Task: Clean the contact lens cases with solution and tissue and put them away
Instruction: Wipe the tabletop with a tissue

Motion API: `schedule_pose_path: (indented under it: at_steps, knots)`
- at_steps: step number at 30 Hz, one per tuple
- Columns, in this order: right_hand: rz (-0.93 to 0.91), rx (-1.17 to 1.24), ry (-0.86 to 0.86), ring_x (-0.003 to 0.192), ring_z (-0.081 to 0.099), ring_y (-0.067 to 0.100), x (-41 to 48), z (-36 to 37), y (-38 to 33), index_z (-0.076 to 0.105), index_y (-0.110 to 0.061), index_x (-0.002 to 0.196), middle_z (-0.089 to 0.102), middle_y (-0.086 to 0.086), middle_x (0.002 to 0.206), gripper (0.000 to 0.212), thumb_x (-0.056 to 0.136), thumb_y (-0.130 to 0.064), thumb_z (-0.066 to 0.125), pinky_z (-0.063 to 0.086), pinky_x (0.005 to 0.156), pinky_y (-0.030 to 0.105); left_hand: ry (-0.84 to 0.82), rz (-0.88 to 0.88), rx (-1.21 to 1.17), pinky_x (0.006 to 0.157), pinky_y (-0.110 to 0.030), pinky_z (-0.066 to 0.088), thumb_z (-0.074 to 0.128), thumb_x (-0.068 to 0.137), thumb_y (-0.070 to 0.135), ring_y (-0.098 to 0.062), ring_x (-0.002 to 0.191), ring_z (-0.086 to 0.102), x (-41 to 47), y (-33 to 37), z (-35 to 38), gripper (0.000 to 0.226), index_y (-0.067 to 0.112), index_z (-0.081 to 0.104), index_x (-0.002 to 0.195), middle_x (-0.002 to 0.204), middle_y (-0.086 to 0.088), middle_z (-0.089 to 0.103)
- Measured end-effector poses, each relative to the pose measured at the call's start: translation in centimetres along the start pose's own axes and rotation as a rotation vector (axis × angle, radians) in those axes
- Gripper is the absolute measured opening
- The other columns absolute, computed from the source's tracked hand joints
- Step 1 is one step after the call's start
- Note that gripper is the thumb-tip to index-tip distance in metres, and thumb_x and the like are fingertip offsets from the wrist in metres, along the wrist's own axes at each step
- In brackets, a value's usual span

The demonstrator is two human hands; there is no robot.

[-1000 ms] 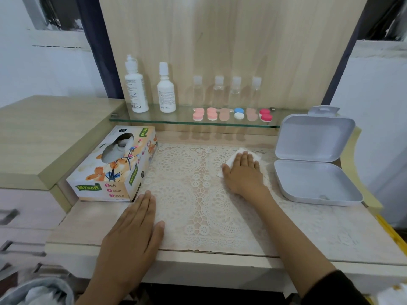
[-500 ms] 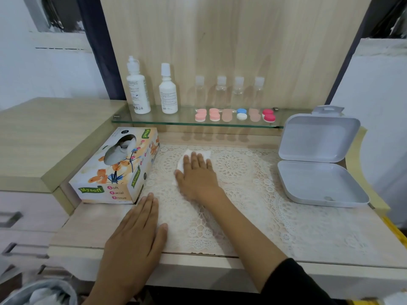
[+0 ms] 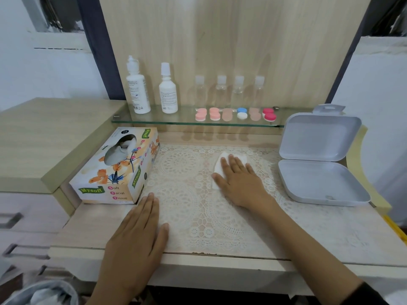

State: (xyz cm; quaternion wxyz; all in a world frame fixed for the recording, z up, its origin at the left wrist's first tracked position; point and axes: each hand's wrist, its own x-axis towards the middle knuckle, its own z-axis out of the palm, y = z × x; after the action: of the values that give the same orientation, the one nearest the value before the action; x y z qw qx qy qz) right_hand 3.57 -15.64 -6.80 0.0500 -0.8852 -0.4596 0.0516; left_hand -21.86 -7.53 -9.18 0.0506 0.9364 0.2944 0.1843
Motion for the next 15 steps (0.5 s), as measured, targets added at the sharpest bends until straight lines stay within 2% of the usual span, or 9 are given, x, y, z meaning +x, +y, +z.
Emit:
schedule_pose_path:
  at_steps: [7,11,15]
  knots:
    - [0.23,-0.033,0.011,0.147,-0.007,0.027,-1.6,-0.4,2.7,-0.007,-0.007,0.151,-0.009,0.018,0.158,0.07,0.099,-0.052,0.007,-0.002,0.12,0.041,0.035,0.001,-0.019,0.107,-0.006,-0.006,0.011,0.09,0.054,-0.002,0.139,0.016,0.0,-0.1,0.1,0.07,0.013,0.025,0.145,0.151,0.006,0.022]
    - [0.255,-0.013,0.047,0.147,-0.005,0.03,-3.5,-0.1,2.4,-0.005,-0.004,0.151,-0.008,0.022,0.157,0.069,0.1,-0.049,0.009,-0.003,0.12,0.041,0.025,-0.005,-0.033,0.108,-0.008,-0.006,0.006,0.088,0.057,0.001,0.14,0.01,0.0,0.0,0.3,0.072,0.016,0.018,0.146,0.153,0.008,0.015]
    - [0.225,0.015,0.07,0.146,-0.009,0.03,-5.9,0.2,1.9,-0.007,-0.005,0.15,-0.011,0.021,0.157,0.068,0.101,-0.047,0.011,-0.006,0.119,0.039,0.028,-0.013,-0.064,0.107,-0.008,-0.01,-0.004,0.081,0.062,0.007,0.139,-0.003,0.2,-0.1,0.3,0.075,0.023,0.002,0.145,0.153,0.014,0.001]
